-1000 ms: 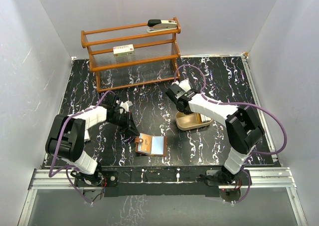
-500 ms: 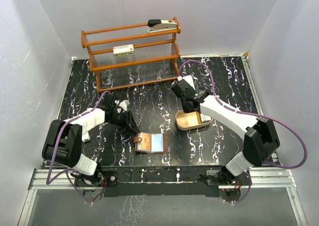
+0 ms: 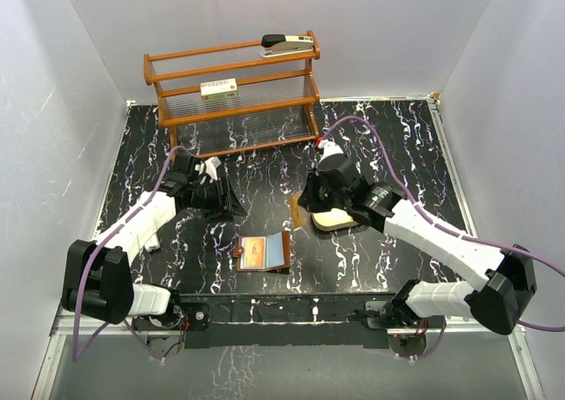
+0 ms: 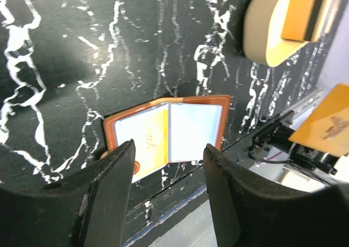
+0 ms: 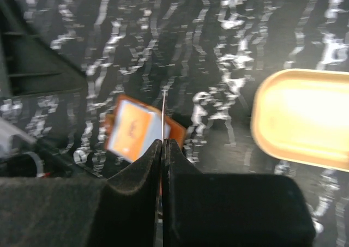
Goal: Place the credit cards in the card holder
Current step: Pick up the credit card from the storage box.
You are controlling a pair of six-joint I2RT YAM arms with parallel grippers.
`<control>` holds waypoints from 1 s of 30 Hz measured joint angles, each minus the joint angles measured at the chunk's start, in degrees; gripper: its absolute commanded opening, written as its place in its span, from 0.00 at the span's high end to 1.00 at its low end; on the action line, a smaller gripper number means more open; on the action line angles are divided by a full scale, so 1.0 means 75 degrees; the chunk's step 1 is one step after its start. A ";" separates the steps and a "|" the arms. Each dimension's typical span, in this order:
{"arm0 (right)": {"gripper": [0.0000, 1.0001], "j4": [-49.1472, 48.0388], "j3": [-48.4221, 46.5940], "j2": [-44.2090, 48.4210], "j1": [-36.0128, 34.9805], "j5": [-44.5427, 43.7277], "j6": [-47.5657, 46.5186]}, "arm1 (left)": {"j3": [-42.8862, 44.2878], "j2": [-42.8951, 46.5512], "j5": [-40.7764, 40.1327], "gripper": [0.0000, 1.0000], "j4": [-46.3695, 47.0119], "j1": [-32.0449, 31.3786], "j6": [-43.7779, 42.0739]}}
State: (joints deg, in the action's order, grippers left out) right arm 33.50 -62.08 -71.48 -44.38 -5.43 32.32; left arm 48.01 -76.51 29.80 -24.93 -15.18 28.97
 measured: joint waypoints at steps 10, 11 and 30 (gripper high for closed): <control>1.00 -0.2742 0.1612 0.0332 -0.0481 0.1533 0.1856 | -0.0921 0.0157 0.1967 0.41 0.1483 -0.0003 0.0866; 1.00 -0.2897 0.1655 0.0332 -0.0545 0.1562 0.1988 | -0.1043 0.0268 0.2168 0.40 0.1687 -0.0003 0.1058; 1.00 -0.5400 0.2503 0.1070 -0.0769 0.1836 0.3372 | -0.1294 0.2116 0.3687 0.85 0.4861 -0.0009 0.3684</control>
State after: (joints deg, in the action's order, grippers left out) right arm -7.01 -43.31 -63.46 -50.15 8.34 57.60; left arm 38.30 -60.64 57.45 11.53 -15.25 56.60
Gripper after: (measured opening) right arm 0.008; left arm 0.292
